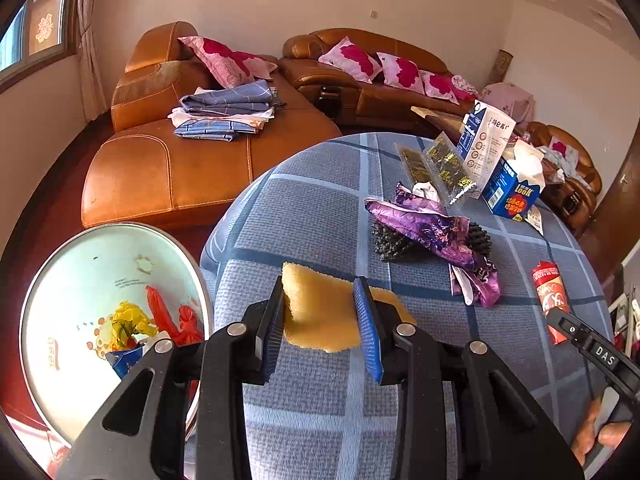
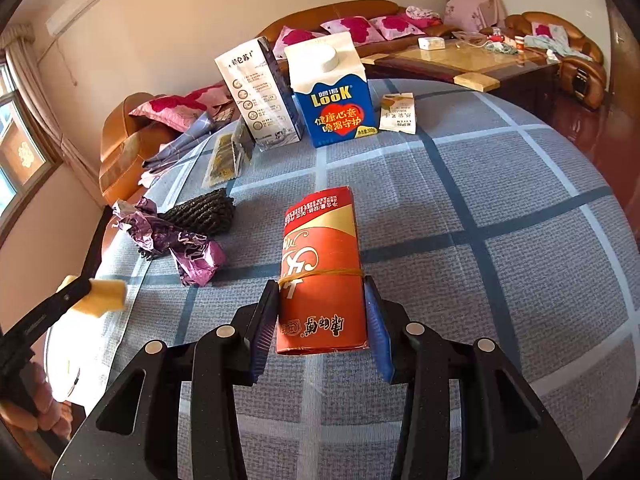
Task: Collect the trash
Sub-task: 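Carry the sponge and snack box over the green bin with both grippers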
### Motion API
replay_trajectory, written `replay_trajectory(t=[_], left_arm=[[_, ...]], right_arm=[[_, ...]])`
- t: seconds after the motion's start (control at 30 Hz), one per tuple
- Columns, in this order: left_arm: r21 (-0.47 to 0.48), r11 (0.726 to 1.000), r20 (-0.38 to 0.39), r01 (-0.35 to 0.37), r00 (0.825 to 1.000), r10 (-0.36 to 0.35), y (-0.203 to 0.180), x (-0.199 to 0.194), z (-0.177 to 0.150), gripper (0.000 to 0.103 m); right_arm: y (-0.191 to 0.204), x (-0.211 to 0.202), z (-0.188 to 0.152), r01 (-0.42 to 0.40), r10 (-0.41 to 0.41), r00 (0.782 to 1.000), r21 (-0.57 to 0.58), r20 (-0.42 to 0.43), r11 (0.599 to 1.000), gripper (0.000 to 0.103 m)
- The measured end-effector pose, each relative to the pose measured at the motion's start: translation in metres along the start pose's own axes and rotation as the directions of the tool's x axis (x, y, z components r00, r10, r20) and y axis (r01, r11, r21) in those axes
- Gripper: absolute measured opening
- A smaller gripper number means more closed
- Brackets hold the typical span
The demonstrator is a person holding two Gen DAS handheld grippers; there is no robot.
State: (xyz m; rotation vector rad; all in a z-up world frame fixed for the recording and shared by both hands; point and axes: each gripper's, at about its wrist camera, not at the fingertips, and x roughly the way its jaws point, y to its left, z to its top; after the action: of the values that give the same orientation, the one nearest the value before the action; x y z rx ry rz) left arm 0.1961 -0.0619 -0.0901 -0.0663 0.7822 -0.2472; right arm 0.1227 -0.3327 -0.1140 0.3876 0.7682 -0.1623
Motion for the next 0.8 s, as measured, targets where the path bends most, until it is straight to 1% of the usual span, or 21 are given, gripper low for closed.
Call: replay_trajectory(t=[0.1,0.2,0.3,0.47,0.67,0.8], left_arm=[[-0.007,1.0,0.001,0.02,1.0,-0.02,0.001,-0.009,-0.007,0.033],[0.015,0.999,0.014,0.035,0.999,-0.035,-0.003,-0.02,-0.013,0.033],[0.037,0.999,0.043,0.032,0.999,-0.034,-0.005,-0.032,-0.016,0.033],[0.029,0.999,0.054,0.03,0.998,-0.031,0.003,-0.048,-0.019,0.033],[0.048,0.997,0.082,-0.057,0.995,0.053,0.018,-0.063,-0.023,0.034],[0.038,0.996,0.098,-0.078,0.992,0.073,0.034,-0.075,-0.026,0.034]], right_arm=[[0.002,-0.005,-0.001,0.019,-0.019,0.999,-0.009,0.027,1.0,0.042],[0.009,-0.019,-0.003,0.049,-0.046,0.995,-0.034,0.088,0.998,0.042],[0.02,-0.034,-0.01,0.03,-0.023,0.991,-0.05,0.134,0.998,0.042],[0.038,-0.039,-0.027,-0.012,0.02,0.994,-0.074,0.108,0.997,0.042],[0.067,-0.044,-0.04,-0.055,0.065,0.994,-0.124,0.085,0.991,0.042],[0.086,-0.049,-0.046,-0.072,0.086,0.993,-0.164,0.08,0.984,0.042]])
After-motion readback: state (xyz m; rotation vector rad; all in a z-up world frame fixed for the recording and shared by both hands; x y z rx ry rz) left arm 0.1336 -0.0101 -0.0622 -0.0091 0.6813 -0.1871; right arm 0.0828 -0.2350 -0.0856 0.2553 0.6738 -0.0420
